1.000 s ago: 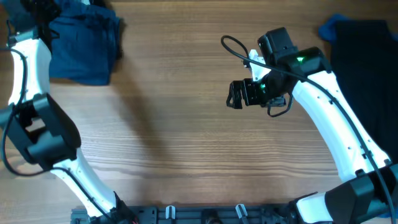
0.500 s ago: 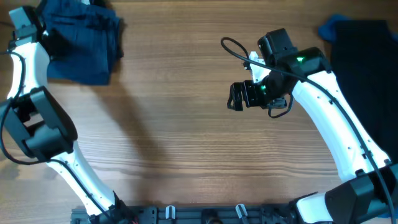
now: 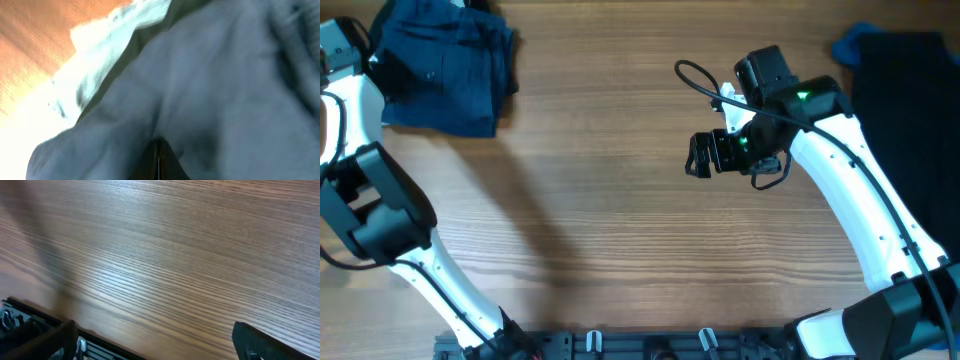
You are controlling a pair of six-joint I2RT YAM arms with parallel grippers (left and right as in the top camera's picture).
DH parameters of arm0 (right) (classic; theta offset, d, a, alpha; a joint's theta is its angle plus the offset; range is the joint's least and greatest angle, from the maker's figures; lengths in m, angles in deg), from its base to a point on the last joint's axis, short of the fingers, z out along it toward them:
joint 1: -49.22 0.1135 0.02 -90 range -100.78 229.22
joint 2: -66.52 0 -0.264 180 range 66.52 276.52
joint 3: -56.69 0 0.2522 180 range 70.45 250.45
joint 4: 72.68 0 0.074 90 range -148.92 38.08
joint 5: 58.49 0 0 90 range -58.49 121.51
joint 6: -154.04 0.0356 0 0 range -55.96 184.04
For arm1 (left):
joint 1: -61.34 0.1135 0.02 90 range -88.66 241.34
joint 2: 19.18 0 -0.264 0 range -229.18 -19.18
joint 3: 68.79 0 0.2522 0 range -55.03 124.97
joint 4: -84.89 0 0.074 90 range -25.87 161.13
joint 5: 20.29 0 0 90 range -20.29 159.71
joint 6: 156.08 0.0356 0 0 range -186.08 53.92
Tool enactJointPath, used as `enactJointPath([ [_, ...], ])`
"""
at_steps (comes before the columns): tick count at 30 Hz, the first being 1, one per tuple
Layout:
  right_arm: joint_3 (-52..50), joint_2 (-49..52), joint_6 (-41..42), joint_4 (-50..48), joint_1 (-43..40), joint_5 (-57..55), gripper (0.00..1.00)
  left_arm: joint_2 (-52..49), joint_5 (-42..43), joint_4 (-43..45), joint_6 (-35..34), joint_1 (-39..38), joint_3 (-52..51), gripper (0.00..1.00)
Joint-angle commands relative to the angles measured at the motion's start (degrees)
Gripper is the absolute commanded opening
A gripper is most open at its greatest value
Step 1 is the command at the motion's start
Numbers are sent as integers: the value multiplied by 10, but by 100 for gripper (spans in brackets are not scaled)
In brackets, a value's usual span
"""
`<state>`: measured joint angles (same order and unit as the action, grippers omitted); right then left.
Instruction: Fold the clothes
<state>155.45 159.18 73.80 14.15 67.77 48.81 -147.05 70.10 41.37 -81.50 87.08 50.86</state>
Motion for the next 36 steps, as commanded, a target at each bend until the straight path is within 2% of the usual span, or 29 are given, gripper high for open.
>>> enactJointPath([
  [1, -3, -10, -7, -11, -1, -10, 99, 80, 74, 47, -5, -32, -1, 4],
  [7, -3, -10, -6, -17, -1, -10, 100, 56, 90, 121, -6, -95, -1, 4],
  [12, -3, -10, -7, -10, -1, -10, 99, -14, 85, 177, -27, -120, -1, 4],
  [17, -3, -10, -7, -8, -1, -10, 100, -104, 25, 276, -50, -124, -1, 4],
  [19, -3, -10, -8, -4, -1, -10, 99, -125, -4, 317, -50, -123, -1, 9],
  [23, -3, -10, -8, -1, -1, -10, 99, -111, -11, 348, -40, -124, -1, 10],
  [26, -3, -10, -8, -4, -1, -17, 99, -64, -9, 347, -29, -127, -1, 15],
  [31, -3, -10, -7, -8, -1, -19, 100, -7, -12, 348, -28, -127, -1, 15],
  [36, -3, -10, -8, -9, -1, -20, 99, -11, -21, 350, 3, -118, -1, 20],
])
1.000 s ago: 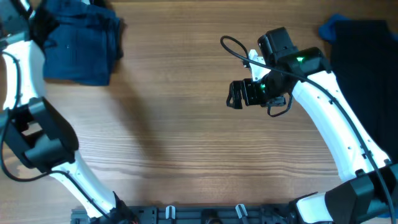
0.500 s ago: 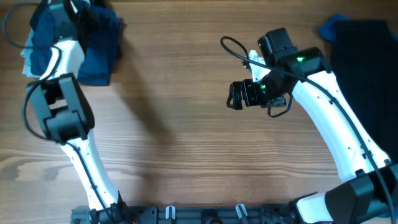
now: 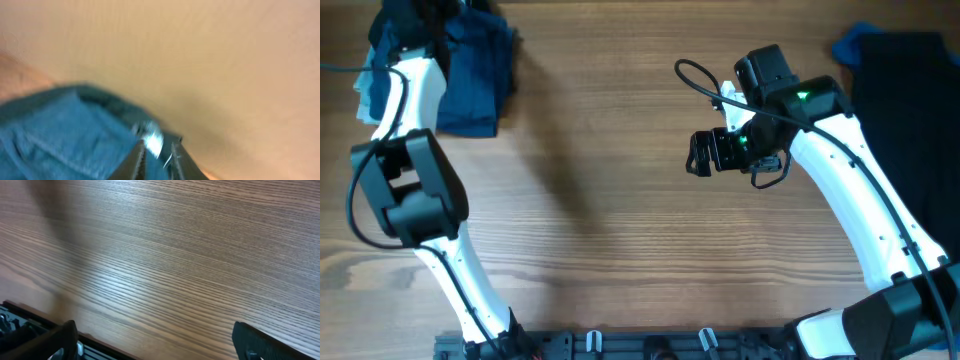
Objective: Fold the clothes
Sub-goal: 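Release the shorts and lift the left gripper off the stack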
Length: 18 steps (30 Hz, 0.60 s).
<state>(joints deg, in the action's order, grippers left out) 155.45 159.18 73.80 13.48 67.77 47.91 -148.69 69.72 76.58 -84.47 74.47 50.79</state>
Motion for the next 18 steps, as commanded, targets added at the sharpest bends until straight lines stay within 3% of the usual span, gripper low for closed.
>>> enactJointPath([
  [1, -3, -10, -8, -3, -1, -13, 99, 2, -25, 2, 33, 9, 0, 20],
  [5, -3, -9, -7, -15, -1, -16, 99, -31, -35, 38, 47, 22, 0, 16],
  [12, -3, -9, -3, -31, -1, -16, 100, -117, -45, 156, 47, 55, 0, 20],
  [18, -3, -9, 8, -33, -1, -16, 100, -156, -41, 126, 47, 97, 0, 36],
])
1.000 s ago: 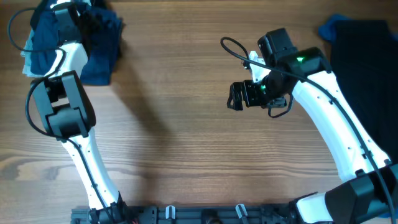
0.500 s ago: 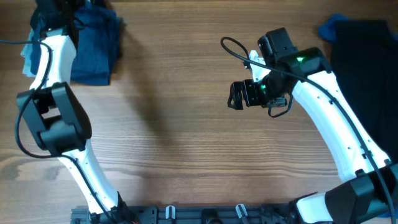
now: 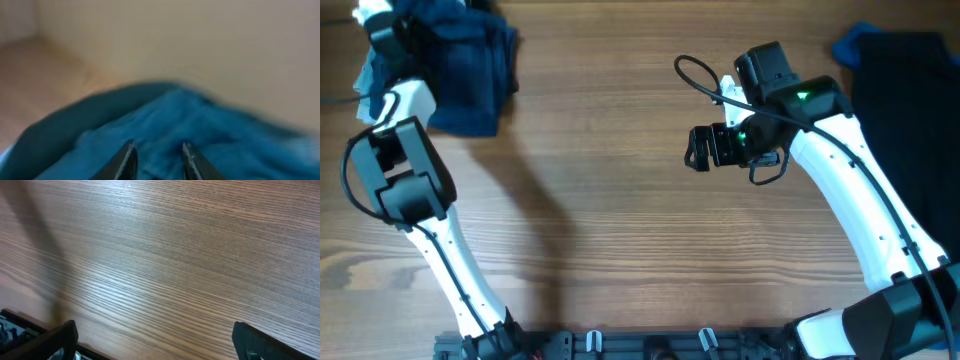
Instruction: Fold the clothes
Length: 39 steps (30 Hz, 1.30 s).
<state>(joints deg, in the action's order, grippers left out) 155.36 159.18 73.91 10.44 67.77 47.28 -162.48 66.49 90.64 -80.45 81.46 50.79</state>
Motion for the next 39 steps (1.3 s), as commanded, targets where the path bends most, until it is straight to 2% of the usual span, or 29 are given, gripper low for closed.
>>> enactJointPath([
  [1, -2, -10, 8, -2, -1, -10, 100, -17, -2, -19, 7, 32, 0, 39],
  [3, -2, -9, 9, 1, -1, -10, 99, -3, 24, -20, 7, 37, 0, 49],
  [4, -2, -9, 12, 1, -1, -10, 100, 13, 47, -22, 7, 38, 0, 63],
  [6, -2, -9, 23, 0, -1, -10, 99, 50, 89, -26, 6, 36, 0, 77],
  [8, -2, -9, 23, 0, -1, -17, 99, 104, 132, -41, 4, 31, 0, 100],
  [17, -2, -23, 43, -25, -1, -37, 99, 315, 216, -186, -18, 10, 0, 100],
  [19, -2, -41, 54, -40, -1, -44, 100, 366, 269, -235, -27, 10, 0, 100],
  [21, -2, -70, 63, -51, -1, -44, 100, 422, 339, -283, -30, 12, 0, 100],
  [24, -2, -135, 67, -48, -1, -53, 99, 499, 400, -348, -30, 11, 0, 100],
  [29, -2, -238, 71, -22, -1, -64, 99, 608, 413, -530, -19, 11, 0, 100],
  [39, -2, -441, 110, 96, -1, -75, 99, 824, 413, -810, 131, -4, -3, 100],
])
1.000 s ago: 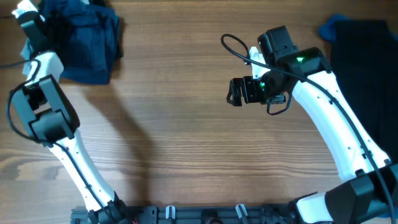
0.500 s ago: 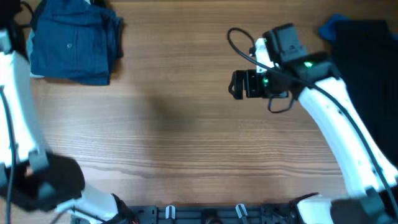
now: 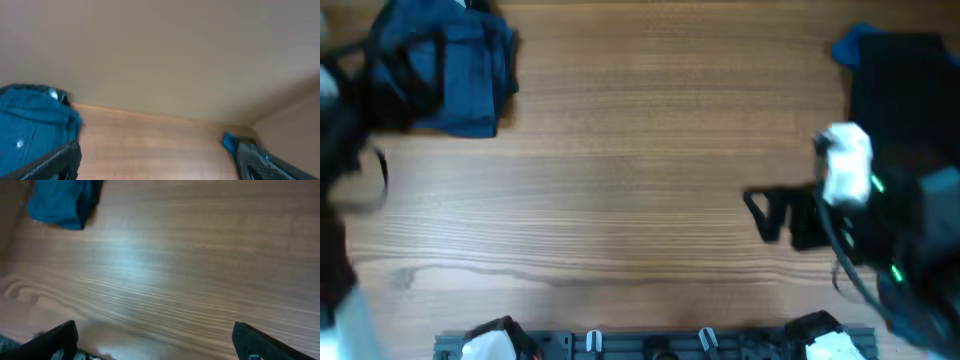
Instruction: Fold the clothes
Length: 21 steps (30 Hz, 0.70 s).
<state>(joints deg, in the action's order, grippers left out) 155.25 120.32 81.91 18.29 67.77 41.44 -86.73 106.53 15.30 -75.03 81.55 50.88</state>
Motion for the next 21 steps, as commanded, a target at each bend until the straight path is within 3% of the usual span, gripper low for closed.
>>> enactJointPath([
  [1, -1, -69, 34, 21, -1, -18, 99, 87, 12, -77, 96, -5, -7, 100],
  [5, -1, -133, 38, 37, -1, -69, 100, 182, 23, -131, 125, -5, -51, 100],
  [13, -13, -220, 63, 45, -1, -141, 100, 342, 152, -138, 135, -5, -252, 100],
  [21, -150, -294, 71, 7, -1, -217, 100, 479, 200, -23, 124, -5, -499, 100],
])
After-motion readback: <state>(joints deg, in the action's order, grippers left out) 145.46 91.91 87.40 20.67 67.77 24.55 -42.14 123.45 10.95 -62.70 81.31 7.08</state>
